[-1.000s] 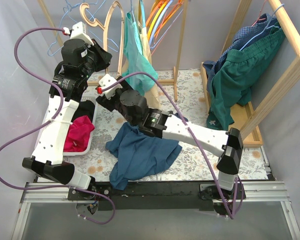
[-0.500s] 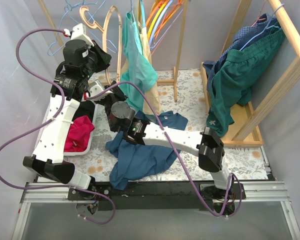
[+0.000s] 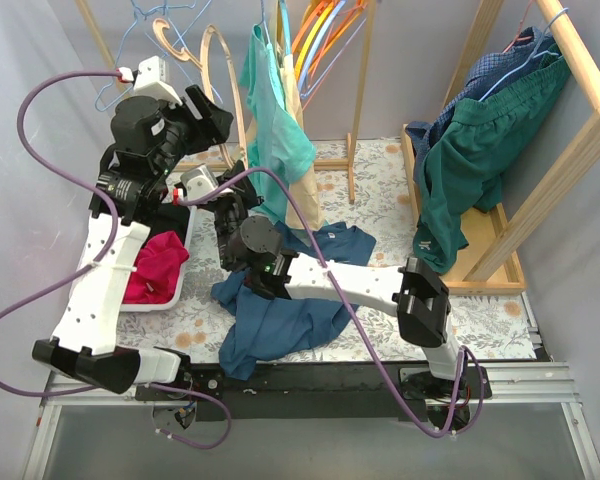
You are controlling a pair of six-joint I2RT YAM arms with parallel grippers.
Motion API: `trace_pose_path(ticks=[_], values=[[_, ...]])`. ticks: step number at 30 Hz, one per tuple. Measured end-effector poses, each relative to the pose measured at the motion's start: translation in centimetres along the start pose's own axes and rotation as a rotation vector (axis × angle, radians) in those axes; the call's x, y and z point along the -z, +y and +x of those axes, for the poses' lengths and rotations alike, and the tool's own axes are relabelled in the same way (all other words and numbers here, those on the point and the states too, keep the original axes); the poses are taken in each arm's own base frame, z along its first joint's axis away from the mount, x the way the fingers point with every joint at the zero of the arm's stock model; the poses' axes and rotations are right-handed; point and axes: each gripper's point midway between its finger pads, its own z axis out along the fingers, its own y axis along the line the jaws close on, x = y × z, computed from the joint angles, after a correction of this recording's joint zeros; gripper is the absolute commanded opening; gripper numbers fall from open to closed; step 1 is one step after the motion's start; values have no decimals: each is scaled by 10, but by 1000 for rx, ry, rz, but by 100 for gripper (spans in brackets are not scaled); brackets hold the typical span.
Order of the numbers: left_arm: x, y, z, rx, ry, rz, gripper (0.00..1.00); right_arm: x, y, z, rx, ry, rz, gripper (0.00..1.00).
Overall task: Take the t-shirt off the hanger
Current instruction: Pick up the hanger from the clothesline.
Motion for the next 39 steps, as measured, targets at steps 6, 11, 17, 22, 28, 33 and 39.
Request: trace_pose_path(ticks=[6,11,17,22,28,33,39], values=[[28,-13,-13,-36,-47,72,77,10,-19,-4,-35,-7,15,1],[50,-21,-28,-53,-96,105,84,18,-52,-14,-97,-16,45,1],[73,-28,-42,-69,-154,138,87,30,-97,-25,-193,-31,55,1],[101,-28,-42,-79,-185,156,89,44,-134,-28,-297,-39,30,1],[134,-30,-46,-90,-239,183,89,64,-202,-41,-470,-60,6,1],[141,-25,-36,-97,-231,185,89,82,-249,-35,-556,-29,5,1],[127,-16,-11,-99,-165,172,90,98,-264,-8,-563,75,-6,1]])
